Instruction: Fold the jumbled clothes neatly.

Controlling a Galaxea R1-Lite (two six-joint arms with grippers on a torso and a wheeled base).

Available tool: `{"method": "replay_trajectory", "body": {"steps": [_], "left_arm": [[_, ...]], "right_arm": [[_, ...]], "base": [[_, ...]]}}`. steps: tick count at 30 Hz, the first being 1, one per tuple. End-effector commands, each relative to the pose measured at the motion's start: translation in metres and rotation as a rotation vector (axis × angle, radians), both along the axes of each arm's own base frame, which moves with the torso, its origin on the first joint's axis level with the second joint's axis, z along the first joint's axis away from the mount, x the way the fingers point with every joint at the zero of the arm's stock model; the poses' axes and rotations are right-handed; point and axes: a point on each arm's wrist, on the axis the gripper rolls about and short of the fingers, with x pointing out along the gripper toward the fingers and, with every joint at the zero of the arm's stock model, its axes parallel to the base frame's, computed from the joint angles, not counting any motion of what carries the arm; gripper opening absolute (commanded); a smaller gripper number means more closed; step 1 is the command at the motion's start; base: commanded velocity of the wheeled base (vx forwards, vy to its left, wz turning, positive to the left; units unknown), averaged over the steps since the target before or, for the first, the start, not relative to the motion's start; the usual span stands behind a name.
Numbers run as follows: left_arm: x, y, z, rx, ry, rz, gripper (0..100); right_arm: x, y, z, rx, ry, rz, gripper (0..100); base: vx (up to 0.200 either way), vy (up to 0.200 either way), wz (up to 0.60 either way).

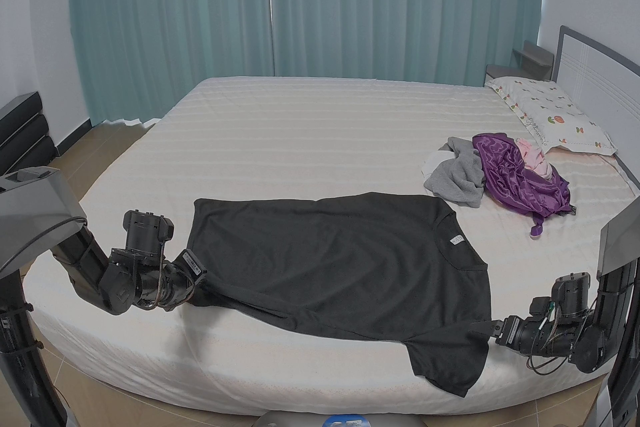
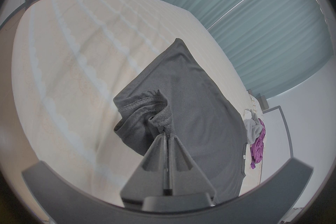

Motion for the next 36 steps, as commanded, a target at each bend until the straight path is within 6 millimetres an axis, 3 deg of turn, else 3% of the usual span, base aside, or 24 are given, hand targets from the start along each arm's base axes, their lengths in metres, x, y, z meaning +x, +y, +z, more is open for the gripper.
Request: {"method": "replay_trajectory", "body": {"steps": [1, 13, 30, 31, 36], "left_arm": [[-0.009, 0.002, 0.011, -0.002, -0.020, -0.002, 0], [-0.044, 0.007, 0.042, 0.049, 0.068, -0.050, 0], [-0.076, 0.012, 0.023, 0.105, 0.231, -0.104, 0], [-0.079, 0.012, 0.022, 0.110, 0.236, -0.109, 100], [-0.091, 0.014, 0.022, 0.125, 0.248, -0.127, 100]], "right_arm": [[-0.004, 0.000, 0.001, 0.007, 0.014, -0.006, 100], [-0.003, 0.000, 0.004, 0.032, -0.003, -0.030, 100], [-0.003, 0.003, 0.004, 0.033, 0.001, -0.020, 100], [-0.003, 0.003, 0.004, 0.033, 0.001, -0.020, 100], [-0.003, 0.003, 0.004, 0.033, 0.001, -0.020, 100]], "base": [[0.000, 0.000, 0.00], [0.000, 0.000, 0.00], [0.000, 0.000, 0.00], [0.000, 0.000, 0.00], [0.000, 0.000, 0.00]]}}
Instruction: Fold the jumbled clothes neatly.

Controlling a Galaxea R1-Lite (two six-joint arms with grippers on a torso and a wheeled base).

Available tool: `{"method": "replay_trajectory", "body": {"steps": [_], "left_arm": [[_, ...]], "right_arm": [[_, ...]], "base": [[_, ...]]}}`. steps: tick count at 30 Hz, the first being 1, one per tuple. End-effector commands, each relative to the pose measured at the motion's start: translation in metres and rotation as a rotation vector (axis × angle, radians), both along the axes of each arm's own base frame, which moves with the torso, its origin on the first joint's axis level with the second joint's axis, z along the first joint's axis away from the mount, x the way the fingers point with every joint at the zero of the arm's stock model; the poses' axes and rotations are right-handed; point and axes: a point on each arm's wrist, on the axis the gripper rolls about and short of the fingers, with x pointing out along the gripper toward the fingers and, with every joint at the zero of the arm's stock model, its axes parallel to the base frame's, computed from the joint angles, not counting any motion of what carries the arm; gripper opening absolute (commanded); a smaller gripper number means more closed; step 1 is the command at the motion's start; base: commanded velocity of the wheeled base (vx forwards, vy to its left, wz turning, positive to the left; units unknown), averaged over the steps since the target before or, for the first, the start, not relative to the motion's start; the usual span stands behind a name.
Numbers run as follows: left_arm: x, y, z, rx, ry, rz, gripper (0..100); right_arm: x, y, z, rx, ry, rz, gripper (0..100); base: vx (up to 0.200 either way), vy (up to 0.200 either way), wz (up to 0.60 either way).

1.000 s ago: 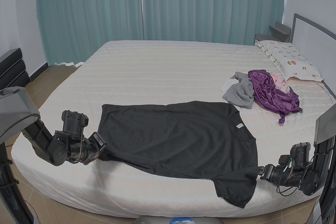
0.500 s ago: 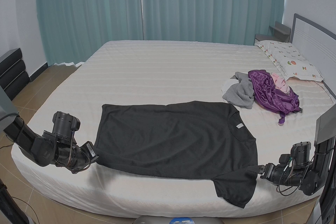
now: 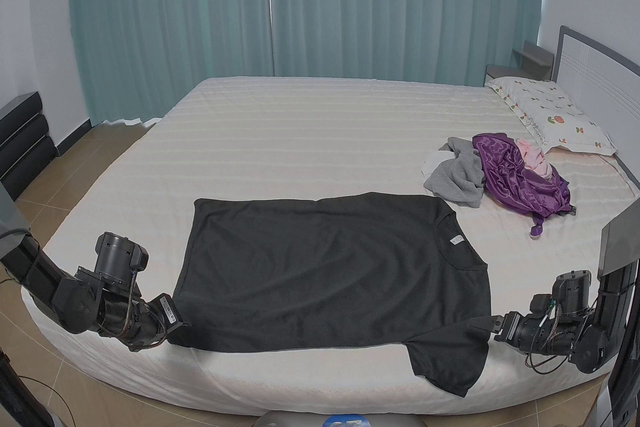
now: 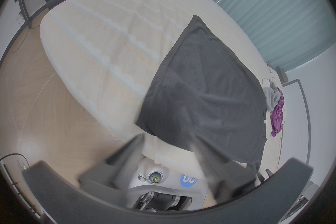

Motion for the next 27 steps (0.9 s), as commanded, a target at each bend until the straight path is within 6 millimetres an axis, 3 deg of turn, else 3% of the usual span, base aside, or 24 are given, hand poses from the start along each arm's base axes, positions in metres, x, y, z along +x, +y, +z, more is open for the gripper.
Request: {"method": "replay_trajectory", "body": {"steps": [1, 7, 10, 14, 21, 27], "left_arm": [[-0.008, 0.002, 0.002, 0.003, 0.001, -0.005, 100], [-0.008, 0.004, -0.001, 0.001, 0.006, 0.001, 100], [-0.001, 0.004, -0.016, -0.022, 0.039, -0.015, 100], [0.005, 0.012, -0.029, -0.038, 0.026, -0.036, 100], [0.002, 0.043, -0.052, -0.052, -0.051, -0.202, 100], [0.003, 0.043, -0.055, -0.036, -0.052, -0.247, 100]], "right_arm": [[-0.004, 0.000, -0.001, -0.001, 0.018, 0.001, 100], [-0.004, 0.000, -0.001, -0.001, 0.018, 0.001, 100], [-0.005, 0.000, -0.001, -0.001, 0.020, 0.001, 100], [-0.005, 0.000, -0.001, -0.002, 0.021, 0.002, 100], [-0.005, 0.000, -0.001, -0.001, 0.020, 0.001, 100], [-0.005, 0.000, -0.001, -0.002, 0.021, 0.001, 100]], "base": [[0.000, 0.000, 0.00], [0.000, 0.000, 0.00], [0.000, 0.000, 0.00], [0.000, 0.000, 0.00], [0.000, 0.000, 0.00], [0.000, 0.000, 0.00]]}}
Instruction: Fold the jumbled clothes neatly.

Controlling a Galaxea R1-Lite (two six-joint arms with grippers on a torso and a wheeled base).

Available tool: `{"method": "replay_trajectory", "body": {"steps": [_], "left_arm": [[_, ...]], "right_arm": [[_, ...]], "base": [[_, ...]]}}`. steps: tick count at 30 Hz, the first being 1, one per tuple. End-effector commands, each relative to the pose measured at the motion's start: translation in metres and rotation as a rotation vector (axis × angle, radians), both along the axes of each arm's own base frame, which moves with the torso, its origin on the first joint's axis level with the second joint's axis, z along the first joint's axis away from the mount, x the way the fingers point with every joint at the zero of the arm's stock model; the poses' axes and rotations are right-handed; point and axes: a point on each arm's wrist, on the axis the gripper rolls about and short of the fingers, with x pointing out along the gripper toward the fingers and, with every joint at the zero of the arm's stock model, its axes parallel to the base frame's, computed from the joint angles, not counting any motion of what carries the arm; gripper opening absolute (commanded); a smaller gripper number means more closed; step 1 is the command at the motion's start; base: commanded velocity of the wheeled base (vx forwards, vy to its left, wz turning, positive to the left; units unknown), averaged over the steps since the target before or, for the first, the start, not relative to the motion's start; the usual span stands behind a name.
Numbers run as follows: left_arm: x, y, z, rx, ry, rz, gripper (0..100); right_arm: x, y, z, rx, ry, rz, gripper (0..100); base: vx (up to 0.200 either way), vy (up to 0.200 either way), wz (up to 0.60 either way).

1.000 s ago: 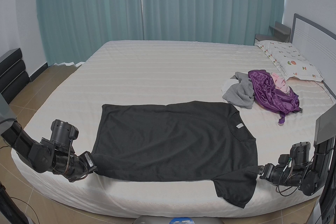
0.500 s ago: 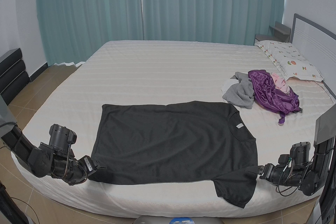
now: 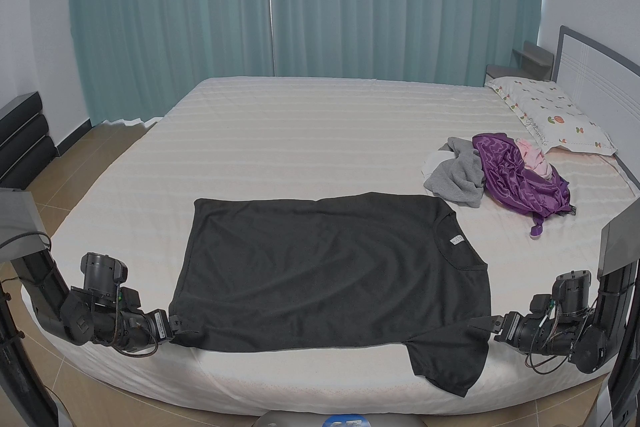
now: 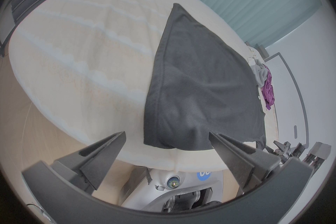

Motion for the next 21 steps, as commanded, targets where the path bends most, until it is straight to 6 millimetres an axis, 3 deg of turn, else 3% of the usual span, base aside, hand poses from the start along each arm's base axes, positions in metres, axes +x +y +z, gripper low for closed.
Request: {"method": "replay_trajectory", "body": {"steps": [1, 15, 16, 21], "left_arm": [[-0.001, 0.003, -0.011, -0.003, 0.043, 0.008, 100], [0.015, -0.006, -0.014, -0.050, 0.035, 0.004, 100], [0.015, -0.006, -0.014, -0.050, 0.035, 0.004, 0], [0.006, -0.005, -0.014, -0.060, 0.065, 0.027, 0]], "right_arm": [[-0.004, 0.000, -0.001, -0.001, 0.018, 0.000, 100], [-0.005, 0.000, -0.001, -0.001, 0.021, 0.000, 100], [-0.005, 0.000, -0.001, -0.001, 0.021, 0.000, 100], [-0.004, 0.000, -0.002, -0.002, 0.023, 0.000, 100]], "base": [[0.000, 0.000, 0.00], [0.000, 0.000, 0.00], [0.000, 0.000, 0.00], [0.000, 0.000, 0.00]]}}
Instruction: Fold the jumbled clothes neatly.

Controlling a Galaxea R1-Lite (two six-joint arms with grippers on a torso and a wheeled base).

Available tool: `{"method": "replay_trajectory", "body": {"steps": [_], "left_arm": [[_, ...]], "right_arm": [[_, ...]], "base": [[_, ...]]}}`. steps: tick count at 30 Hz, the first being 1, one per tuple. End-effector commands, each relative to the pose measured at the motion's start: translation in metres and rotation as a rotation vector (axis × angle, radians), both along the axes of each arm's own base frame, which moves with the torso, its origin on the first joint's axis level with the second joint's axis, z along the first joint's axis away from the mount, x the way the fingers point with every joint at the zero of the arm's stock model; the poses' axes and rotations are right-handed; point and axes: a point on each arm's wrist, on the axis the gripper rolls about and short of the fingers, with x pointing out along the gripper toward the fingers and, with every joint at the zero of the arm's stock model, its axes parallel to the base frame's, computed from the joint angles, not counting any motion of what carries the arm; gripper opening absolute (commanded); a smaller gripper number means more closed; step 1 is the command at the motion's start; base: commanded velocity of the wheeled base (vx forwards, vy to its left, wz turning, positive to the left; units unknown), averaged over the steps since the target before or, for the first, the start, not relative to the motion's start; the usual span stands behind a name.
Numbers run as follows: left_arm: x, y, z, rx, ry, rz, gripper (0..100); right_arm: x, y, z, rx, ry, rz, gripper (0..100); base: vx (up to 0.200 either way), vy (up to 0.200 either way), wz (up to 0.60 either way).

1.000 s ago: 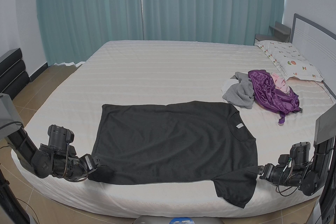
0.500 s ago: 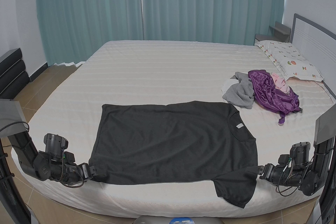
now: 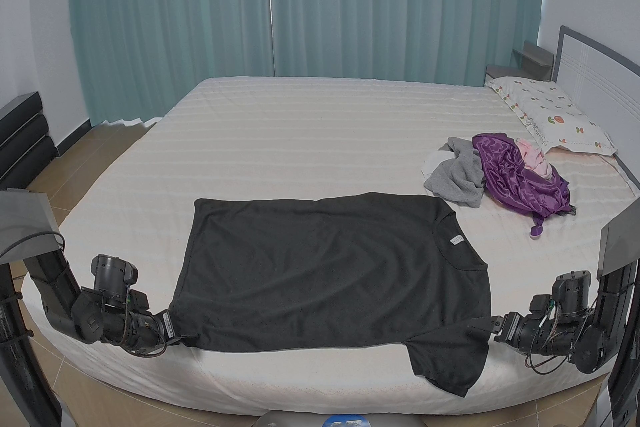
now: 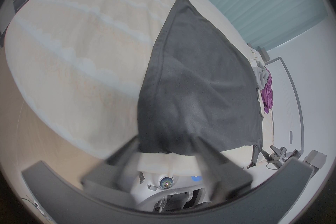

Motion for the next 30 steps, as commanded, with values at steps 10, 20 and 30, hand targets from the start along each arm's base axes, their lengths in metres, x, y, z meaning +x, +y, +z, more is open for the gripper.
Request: {"method": "replay_trajectory", "body": {"steps": [10, 20, 30], "left_arm": [[-0.024, 0.002, 0.023, -0.002, -0.038, 0.015, 0], [-0.035, 0.003, 0.023, 0.022, -0.024, 0.036, 0], [-0.036, 0.003, 0.024, 0.015, -0.023, 0.034, 0]], "right_arm": [[-0.005, 0.000, -0.002, -0.004, 0.024, 0.002, 100], [0.002, 0.000, -0.003, -0.006, 0.006, -0.006, 100], [0.035, 0.002, -0.020, -0.029, -0.029, -0.066, 100]], "base": [[0.000, 0.000, 0.00], [0.000, 0.000, 0.00], [0.000, 0.000, 0.00]]}}
